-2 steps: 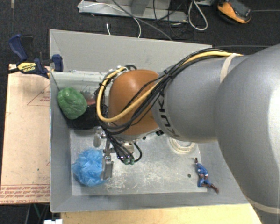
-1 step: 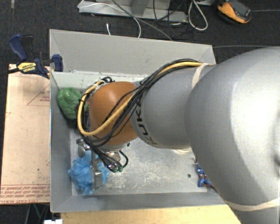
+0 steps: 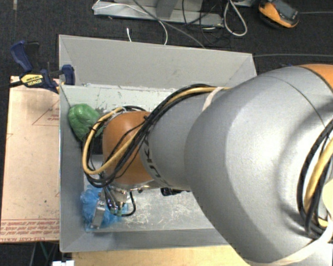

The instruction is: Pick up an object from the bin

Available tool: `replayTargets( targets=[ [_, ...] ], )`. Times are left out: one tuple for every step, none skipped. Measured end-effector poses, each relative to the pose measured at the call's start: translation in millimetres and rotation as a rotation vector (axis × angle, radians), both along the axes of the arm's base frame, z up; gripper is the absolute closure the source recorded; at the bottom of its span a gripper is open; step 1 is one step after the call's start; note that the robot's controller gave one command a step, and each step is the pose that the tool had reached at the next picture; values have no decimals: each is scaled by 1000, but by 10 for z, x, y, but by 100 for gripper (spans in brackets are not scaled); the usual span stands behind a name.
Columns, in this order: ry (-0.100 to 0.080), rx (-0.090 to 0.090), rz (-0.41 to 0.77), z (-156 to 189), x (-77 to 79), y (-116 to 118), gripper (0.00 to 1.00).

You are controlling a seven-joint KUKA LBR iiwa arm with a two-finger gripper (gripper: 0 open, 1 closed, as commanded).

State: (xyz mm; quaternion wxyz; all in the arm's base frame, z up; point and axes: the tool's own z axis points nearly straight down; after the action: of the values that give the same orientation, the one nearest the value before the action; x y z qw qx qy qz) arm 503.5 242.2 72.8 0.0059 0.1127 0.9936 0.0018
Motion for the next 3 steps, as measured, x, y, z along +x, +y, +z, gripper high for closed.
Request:
replayTargets(
  targets=[
    [23, -1, 254, -13, 293, 99, 100],
    [22, 0, 254, -11, 292, 99, 100],
    [31, -3, 254, 223, 264, 88, 100]
  ],
)
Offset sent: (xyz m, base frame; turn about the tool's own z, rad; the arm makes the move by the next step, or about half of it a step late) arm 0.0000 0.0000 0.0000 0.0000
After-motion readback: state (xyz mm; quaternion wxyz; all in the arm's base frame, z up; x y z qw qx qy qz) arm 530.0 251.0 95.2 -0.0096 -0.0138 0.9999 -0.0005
